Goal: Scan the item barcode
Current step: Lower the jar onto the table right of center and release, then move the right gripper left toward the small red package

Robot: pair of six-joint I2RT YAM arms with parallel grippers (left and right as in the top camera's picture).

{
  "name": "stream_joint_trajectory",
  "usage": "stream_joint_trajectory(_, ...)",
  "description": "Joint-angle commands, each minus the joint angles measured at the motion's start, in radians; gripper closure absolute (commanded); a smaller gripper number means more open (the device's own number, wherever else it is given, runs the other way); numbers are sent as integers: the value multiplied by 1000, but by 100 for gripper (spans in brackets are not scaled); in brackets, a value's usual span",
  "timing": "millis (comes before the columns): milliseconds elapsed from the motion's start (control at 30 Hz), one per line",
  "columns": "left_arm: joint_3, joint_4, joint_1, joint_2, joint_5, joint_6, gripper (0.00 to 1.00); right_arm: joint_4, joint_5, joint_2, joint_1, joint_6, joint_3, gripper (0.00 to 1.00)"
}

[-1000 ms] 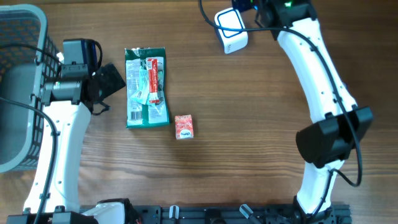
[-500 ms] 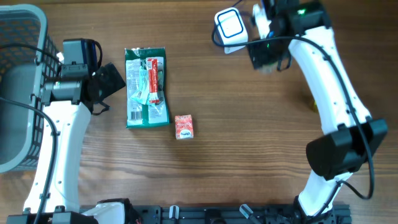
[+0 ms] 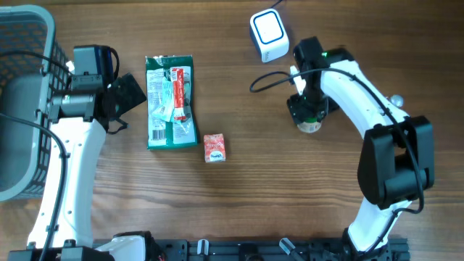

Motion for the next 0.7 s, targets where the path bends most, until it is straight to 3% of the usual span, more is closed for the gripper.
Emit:
stream_joint_trajectory(0, 0, 2, -5, 2, 2, 12, 0, 35, -3, -7, -10, 18, -57, 13)
stream_joint_trajectory(33, 0, 2, -5, 2, 2, 11, 0, 44, -3, -6, -10, 18, -62, 0)
stream_joint_trajectory(300, 0, 2, -5, 2, 2, 11, 0, 6, -39, -19, -10, 79, 94, 0)
stream_joint_trajectory(433, 0, 2, -5, 2, 2, 11, 0, 13, -256, -21, -9, 140, 193, 0)
stream_joint_trajectory(600, 0, 2, -5, 2, 2, 11, 0, 50, -538, -16, -5, 182, 166, 0)
stream_joint_trajectory(633, 0, 2, -5, 2, 2, 11, 0, 51, -538, -16, 1, 183, 154, 7)
stream_joint_trajectory(667, 0, 2, -5, 2, 2, 11, 0, 54, -528, -16, 10, 185, 138, 27)
